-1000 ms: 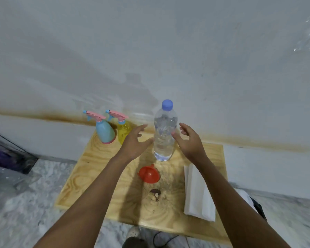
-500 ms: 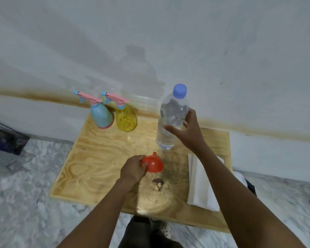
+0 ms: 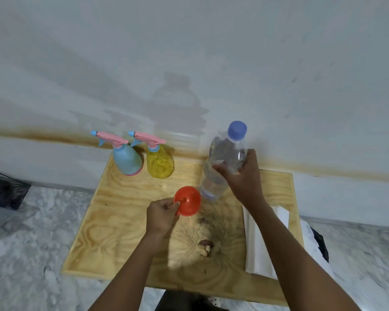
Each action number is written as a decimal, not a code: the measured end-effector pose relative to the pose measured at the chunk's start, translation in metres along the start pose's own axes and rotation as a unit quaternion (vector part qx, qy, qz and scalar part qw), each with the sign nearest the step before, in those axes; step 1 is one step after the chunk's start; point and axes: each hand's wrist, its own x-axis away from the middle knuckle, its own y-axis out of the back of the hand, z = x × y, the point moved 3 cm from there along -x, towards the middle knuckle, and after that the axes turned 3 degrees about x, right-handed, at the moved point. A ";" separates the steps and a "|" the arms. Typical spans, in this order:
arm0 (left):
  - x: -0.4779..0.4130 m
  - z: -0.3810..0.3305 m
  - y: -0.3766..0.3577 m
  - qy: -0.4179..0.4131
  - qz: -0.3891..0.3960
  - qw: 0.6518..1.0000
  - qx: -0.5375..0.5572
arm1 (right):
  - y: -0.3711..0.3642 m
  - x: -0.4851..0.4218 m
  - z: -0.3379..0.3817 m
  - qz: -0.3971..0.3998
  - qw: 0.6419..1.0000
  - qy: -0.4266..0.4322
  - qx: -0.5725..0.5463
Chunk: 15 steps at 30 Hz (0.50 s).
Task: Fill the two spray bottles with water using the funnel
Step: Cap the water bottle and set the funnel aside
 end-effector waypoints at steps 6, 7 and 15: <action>-0.019 -0.011 -0.003 -0.025 -0.039 0.998 0.053 | -0.007 0.002 0.000 -0.074 0.997 -0.035 -0.009; -0.020 -0.016 -0.005 -0.046 -0.046 0.997 0.043 | -0.007 -0.001 0.000 -0.082 0.996 -0.038 -0.009; -0.045 -0.029 -0.028 -0.190 0.015 0.973 -0.131 | -0.003 -0.019 0.009 -0.134 0.990 -0.050 -0.004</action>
